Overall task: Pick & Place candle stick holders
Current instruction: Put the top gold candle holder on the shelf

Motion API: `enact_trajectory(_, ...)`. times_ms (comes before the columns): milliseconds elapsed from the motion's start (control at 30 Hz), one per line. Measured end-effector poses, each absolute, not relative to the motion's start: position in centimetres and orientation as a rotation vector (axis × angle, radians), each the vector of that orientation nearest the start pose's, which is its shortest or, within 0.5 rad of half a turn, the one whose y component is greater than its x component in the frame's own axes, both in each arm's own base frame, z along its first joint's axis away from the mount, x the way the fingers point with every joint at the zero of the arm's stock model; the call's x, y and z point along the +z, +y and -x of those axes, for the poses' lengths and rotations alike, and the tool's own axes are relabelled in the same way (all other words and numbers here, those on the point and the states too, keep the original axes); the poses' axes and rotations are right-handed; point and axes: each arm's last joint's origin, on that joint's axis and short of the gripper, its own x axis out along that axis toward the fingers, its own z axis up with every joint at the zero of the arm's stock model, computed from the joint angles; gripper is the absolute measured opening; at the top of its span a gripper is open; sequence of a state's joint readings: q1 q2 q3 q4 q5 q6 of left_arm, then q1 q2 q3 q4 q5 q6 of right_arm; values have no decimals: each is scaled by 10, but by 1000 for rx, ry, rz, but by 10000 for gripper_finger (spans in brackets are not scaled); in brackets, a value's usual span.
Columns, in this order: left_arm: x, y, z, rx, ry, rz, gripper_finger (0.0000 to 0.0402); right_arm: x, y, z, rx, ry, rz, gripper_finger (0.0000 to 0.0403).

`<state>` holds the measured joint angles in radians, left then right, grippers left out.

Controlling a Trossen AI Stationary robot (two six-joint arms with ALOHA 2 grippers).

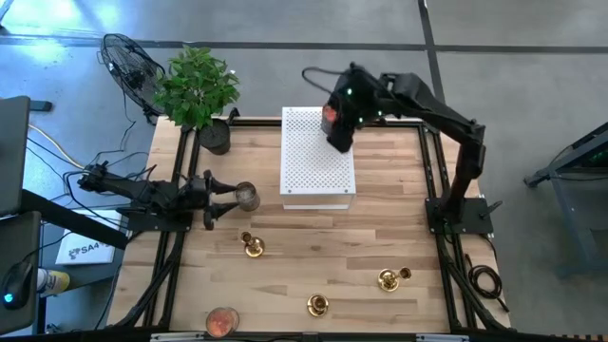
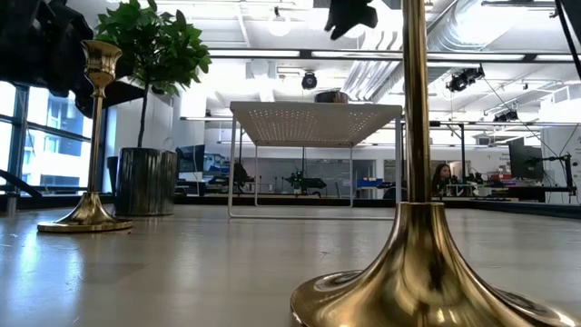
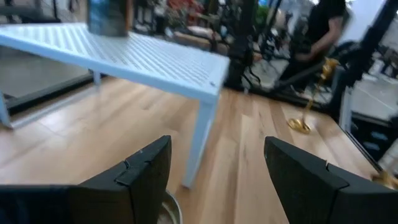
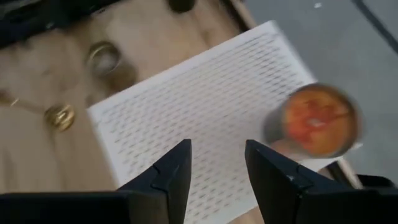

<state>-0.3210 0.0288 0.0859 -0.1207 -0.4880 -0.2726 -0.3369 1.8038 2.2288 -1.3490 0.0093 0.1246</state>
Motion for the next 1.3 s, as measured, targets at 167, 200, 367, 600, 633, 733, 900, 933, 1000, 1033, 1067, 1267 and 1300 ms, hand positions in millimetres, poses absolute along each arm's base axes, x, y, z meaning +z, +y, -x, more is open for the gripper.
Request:
enact_trajectory(167,194,-16,-87,127,0,289,253,433,-73,-325,-280,988,-231,146)
enact_trajectory(200,197,-16,-86,108,-10,307,253,432,-66,-326,-270,998,-231,146)
enact_trajectory(367,206,-17,-84,46,-29,357,253,430,-32,-329,-218,1037,-242,146)
enact_trajectory(600,207,-17,-84,29,-30,382,253,427,18,-325,-177,1103,-197,145)
enact_trajectory(633,206,-18,-84,-8,-21,384,253,427,25,-324,-185,1099,-178,146)
enact_trajectory(733,206,-25,-83,-221,33,376,253,427,44,-322,-199,1085,-112,146)
enact_trajectory(900,210,-28,-81,-371,56,405,253,428,68,-318,-252,1042,-46,146)
enact_trajectory(933,209,-28,-81,-367,67,405,253,428,72,-317,-266,1032,-34,146)
enact_trajectory(1000,207,-28,-81,-353,83,390,253,429,79,-315,-293,1012,-13,146)
enact_trajectory(1033,204,-28,-81,-339,105,384,253,429,82,-314,-302,1003,-6,146)
enact_trajectory(1067,202,-28,-81,-319,128,380,253,429,85,-313,-311,995,1,145)
enact_trajectory(1267,191,-28,-83,-287,246,357,253,412,101,-315,-345,1008,49,146)
enact_trajectory(1300,191,-28,-83,-300,253,357,253,407,103,-316,-345,1022,55,146)
